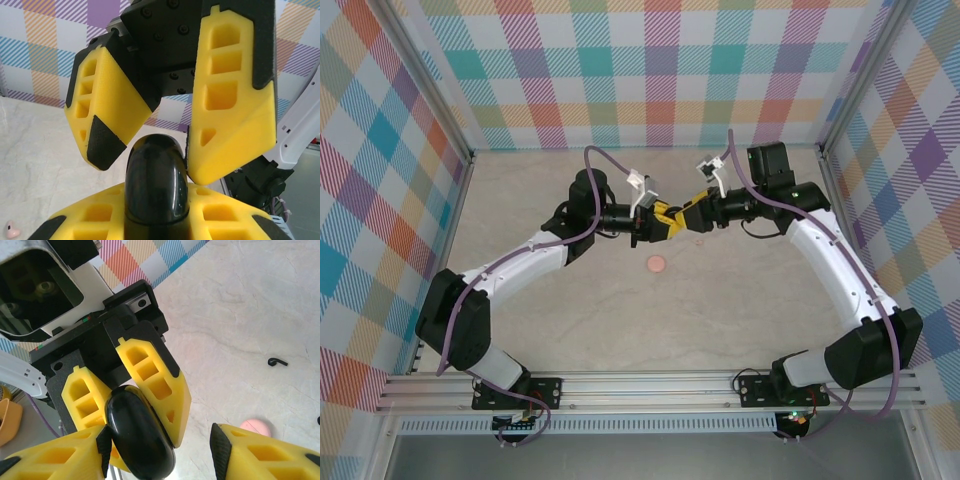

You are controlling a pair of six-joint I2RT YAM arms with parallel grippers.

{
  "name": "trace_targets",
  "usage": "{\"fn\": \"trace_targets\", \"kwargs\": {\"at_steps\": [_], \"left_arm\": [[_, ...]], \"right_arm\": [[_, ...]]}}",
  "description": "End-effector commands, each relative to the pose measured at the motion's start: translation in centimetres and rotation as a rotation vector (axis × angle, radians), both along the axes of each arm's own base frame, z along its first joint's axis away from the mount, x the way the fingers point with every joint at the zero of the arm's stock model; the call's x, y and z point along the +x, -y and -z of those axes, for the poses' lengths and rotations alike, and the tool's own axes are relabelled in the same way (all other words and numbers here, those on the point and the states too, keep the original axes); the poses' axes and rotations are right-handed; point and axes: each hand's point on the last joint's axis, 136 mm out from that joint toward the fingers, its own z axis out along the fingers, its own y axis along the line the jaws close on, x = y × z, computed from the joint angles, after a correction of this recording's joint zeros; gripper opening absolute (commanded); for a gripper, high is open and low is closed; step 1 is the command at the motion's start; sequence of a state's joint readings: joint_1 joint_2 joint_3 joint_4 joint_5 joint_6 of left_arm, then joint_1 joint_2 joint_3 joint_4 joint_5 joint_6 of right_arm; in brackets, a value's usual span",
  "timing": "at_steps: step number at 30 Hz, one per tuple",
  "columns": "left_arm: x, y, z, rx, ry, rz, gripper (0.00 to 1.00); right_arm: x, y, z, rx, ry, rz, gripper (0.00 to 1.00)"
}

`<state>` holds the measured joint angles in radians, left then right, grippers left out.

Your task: Insert wireless bluetooth earbuds into charging case

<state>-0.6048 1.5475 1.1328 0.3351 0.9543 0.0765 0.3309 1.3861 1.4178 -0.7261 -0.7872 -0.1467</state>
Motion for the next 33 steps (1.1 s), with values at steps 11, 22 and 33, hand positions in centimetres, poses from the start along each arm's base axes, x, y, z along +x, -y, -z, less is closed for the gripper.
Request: {"fn": "trace_targets", "kwargs": {"at_steps": [11, 22, 33], "left_arm": [[-2.8, -0.4, -1.9, -0.028, 0.118, 0.063, 0.05], [-2.2, -0.3, -1.9, -0.029, 0.104, 0.032, 0.05], [0.0, -0.4, -1.0, -0.037, 0.053, -0.076, 0.06]], "right_arm": [[3.1, 1.6, -0.8, -0.076, 0.087, 0.197, 0.57], [2.6, 1.5, -0.8, -0.068, 0.073, 0.18, 0.57], [4.6, 5.6, -2.4, -0.061, 0.083, 0.446, 0.61]]}}
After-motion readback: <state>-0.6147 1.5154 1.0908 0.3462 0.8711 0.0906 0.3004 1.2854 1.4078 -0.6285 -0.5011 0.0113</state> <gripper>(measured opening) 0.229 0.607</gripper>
